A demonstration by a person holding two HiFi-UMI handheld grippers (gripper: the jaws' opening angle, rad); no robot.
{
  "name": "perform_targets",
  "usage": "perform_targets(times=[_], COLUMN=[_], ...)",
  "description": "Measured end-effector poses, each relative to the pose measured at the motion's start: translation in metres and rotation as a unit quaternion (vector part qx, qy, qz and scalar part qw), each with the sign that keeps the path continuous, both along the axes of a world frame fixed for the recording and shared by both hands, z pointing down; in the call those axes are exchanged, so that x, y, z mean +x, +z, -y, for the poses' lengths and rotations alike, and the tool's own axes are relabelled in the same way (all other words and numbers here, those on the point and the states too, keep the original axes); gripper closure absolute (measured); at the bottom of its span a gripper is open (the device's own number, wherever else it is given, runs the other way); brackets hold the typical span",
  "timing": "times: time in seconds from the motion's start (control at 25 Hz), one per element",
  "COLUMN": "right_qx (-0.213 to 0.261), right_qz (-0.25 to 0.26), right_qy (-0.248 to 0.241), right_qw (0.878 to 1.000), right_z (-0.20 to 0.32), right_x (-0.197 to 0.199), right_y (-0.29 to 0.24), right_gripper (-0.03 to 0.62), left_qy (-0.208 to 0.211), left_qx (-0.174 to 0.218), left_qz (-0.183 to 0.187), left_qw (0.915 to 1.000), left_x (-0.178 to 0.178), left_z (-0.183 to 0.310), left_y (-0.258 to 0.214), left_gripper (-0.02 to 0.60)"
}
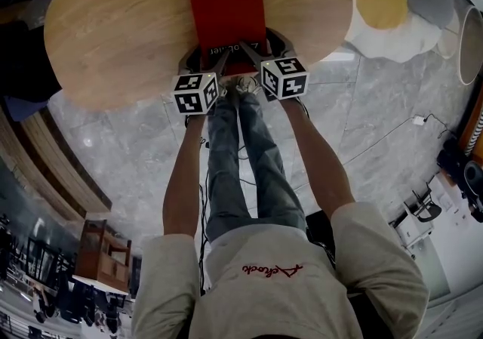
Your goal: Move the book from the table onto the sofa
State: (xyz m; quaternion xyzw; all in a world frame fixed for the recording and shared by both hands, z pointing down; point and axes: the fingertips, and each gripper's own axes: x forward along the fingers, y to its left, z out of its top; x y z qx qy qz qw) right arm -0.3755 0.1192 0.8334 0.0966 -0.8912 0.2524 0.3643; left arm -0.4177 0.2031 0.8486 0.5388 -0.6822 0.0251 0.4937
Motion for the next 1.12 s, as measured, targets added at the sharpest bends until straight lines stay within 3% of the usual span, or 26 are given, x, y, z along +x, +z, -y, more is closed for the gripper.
perform_targets(times=[0.6,1.12], right_qx=[0.060,0.132], right_qz=[0.074,0.178], right_qy=[-0.004,0.000], right_qw=[0.995,0.975], right_z=[0.022,0.038], right_x=[-0.027,-0.048], right_y=[-0.126,-0.302], right_gripper=[0.309,0.309], left_qy=[-0.010,-0.020], left_qx=[0.060,0.140], left_qz=[0.076,0.171], left_qw=[0.9953,0.9750], left_x=[-0.028,-0.052], left_z=[0.023,0.042], left_y=[-0.122,-0.294], left_gripper=[0.287,0.287])
